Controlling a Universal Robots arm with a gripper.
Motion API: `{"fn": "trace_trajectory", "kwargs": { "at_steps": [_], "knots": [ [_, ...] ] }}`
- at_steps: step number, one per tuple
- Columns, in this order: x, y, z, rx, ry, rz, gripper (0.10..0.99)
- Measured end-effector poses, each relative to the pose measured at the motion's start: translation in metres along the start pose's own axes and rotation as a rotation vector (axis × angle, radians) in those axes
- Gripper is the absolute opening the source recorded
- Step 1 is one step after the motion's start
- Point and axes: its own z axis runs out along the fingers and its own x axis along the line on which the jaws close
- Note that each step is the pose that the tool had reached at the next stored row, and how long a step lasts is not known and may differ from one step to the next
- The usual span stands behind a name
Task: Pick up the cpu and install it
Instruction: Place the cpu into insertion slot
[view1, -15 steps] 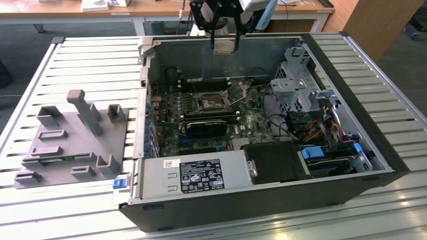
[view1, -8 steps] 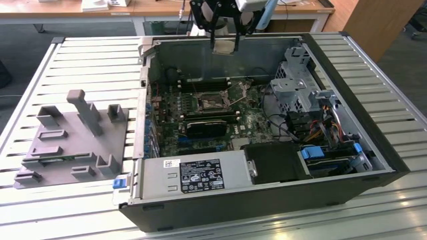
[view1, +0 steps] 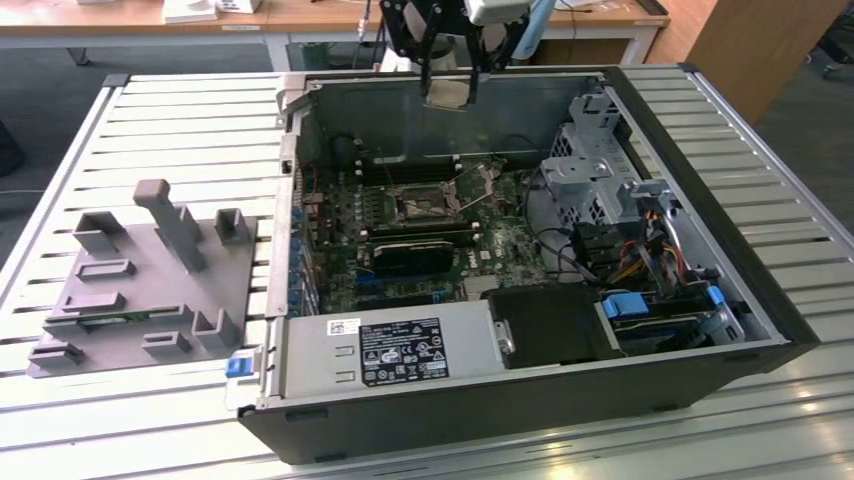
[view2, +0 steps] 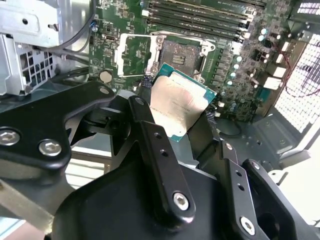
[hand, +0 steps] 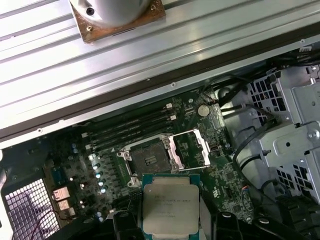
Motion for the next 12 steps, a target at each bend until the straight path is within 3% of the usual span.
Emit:
{"fn": "trace_trajectory", "kwargs": {
  "at_steps": [12],
  "knots": [
    [0.0, 0.0, 0.0001, 0.002, -0.0017, 0.067, 0.541]
  ]
}}
